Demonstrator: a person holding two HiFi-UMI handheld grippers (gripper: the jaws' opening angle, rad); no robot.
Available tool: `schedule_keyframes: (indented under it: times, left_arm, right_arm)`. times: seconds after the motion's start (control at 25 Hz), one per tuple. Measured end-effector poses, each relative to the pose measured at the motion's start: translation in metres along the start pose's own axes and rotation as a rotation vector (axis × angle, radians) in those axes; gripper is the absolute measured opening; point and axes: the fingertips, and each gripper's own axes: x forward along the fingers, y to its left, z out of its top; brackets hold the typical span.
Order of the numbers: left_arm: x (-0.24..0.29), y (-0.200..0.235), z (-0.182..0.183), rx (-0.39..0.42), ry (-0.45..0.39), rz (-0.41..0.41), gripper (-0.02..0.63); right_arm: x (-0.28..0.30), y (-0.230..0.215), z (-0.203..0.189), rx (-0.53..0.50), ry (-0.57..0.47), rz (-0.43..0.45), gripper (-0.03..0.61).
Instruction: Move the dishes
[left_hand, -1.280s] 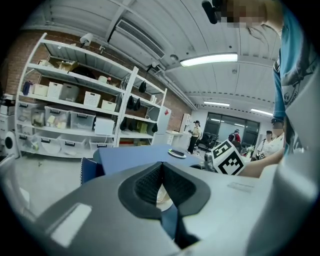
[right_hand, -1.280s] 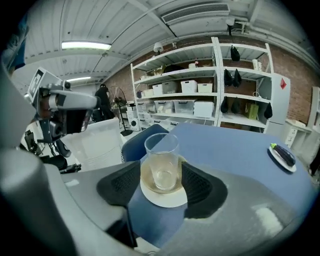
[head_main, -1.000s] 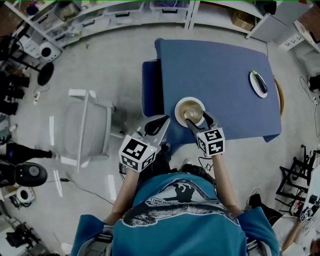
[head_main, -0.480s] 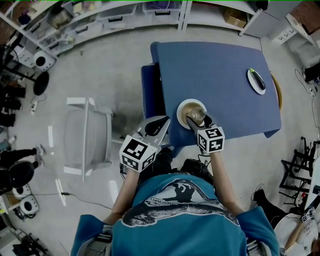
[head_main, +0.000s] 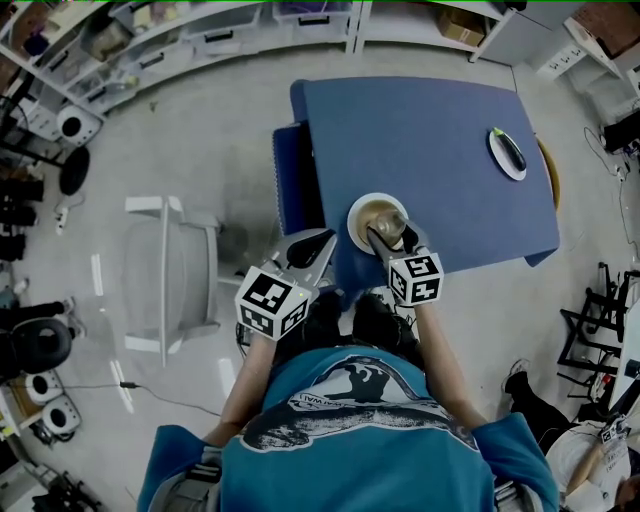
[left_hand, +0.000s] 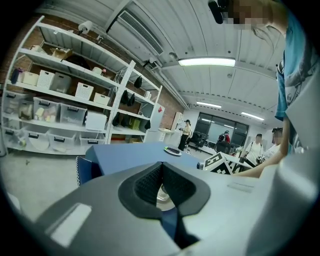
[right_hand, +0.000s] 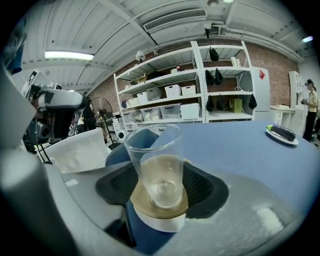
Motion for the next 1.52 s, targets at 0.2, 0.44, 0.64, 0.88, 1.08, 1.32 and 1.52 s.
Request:
schedule_keyframes:
  times: [0.2, 0.44, 0.64, 0.88, 1.08, 1.32, 1.52]
  left_arm:
    - [0.013, -0.007, 0.003, -0.014, 0.005, 0.018, 0.013]
    - [0.022, -0.010, 0.009, -0.026, -0.004, 0.073, 0.014]
    - [0.032, -0.008, 0.013, -0.029, -0.010, 0.112, 0.012]
    - [0.052, -0.018, 0.016, -0.022, 0.003, 0.119, 0.013]
    - [0.064, -0.022, 0.021, -0.014, 0.003, 0.131, 0.013]
    - [0.068, -0.020, 0.023, -0.010, 0.015, 0.161, 0.014]
    - [0.068, -0.019, 0.022, -0.011, 0.025, 0.181, 0.012]
  right_arm:
    - [-0.002, -0.006, 0.003, 0.063, -0.008, 0.007, 0.276]
    - [-0.019, -0.012, 0.019, 0.138, -0.044, 0.109, 0.275]
    - [-0.034, -0.027, 0.058, 0.109, -0.125, 0.140, 0.275]
    - [-0.056, -0.087, 0.085, 0.072, -0.181, 0.044, 0.275]
    - [-0.074, -0.154, 0.075, 0.094, -0.174, -0.088, 0.275]
    - [-0.081, -0.223, 0.036, 0.126, -0.108, -0.219, 0.275]
    - [-0.074, -0.253, 0.004, 0.117, -0.035, -0.262, 0.275]
